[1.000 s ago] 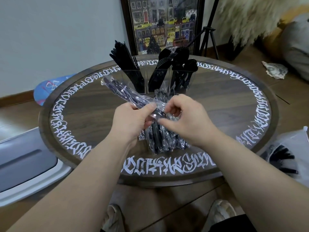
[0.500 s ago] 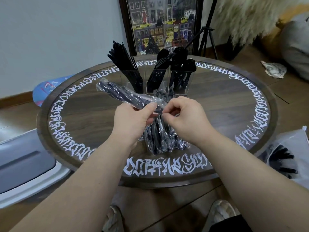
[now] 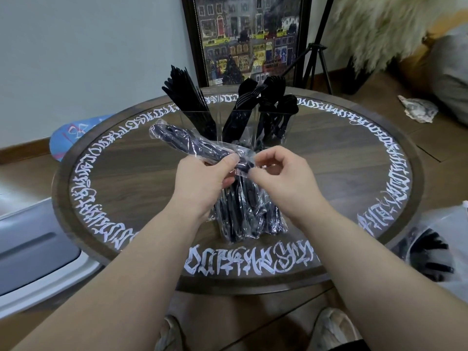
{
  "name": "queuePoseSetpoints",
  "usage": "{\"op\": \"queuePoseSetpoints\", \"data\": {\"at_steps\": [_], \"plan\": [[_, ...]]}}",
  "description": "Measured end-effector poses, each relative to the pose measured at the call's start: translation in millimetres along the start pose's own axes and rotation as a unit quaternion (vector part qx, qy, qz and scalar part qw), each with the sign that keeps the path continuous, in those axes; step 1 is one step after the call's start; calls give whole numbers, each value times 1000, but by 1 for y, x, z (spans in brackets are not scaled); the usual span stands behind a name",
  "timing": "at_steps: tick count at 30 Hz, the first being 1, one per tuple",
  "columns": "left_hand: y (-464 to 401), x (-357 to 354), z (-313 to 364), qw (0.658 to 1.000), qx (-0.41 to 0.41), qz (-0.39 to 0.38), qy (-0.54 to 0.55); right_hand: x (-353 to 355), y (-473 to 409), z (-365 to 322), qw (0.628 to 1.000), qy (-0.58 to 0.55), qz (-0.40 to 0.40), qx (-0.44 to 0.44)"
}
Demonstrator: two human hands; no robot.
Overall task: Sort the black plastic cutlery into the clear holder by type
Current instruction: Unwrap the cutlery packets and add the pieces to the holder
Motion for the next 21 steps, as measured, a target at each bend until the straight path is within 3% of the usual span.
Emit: {"op": "queuePoseSetpoints", "data": {"at_steps": [3,6,11,16,19,21], "plan": [[-2,-11,6,999,-20,-11,-31,1,-3,-7,992,115,4,60],[-6,-20,16,996,-36,-15,-77,12,-8,-3,991,106,49,61],[-3,-26,19,996,-20,-33,-81,23,-6,9,990,-91,91,-50],[-6,-20,13,999,27,-15,22,8,-5,12,924,-319,118,-176],[-7,-9,12,998,34,2,48,1,-2,11,903,-352,109,-221],[-6,-3,8,998,36,19,45,0,-4,8,925,-306,92,-204]]}}
Point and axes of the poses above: each hand's wrist, its own y-axis away from the middle knuckle, its own x-axis out of the back of the hand, z = x × y, the point moved 6 cm from there along -y, towards the middle knuckle, and after that the axes turned 13 degrees about x, right-handed, at the moved point
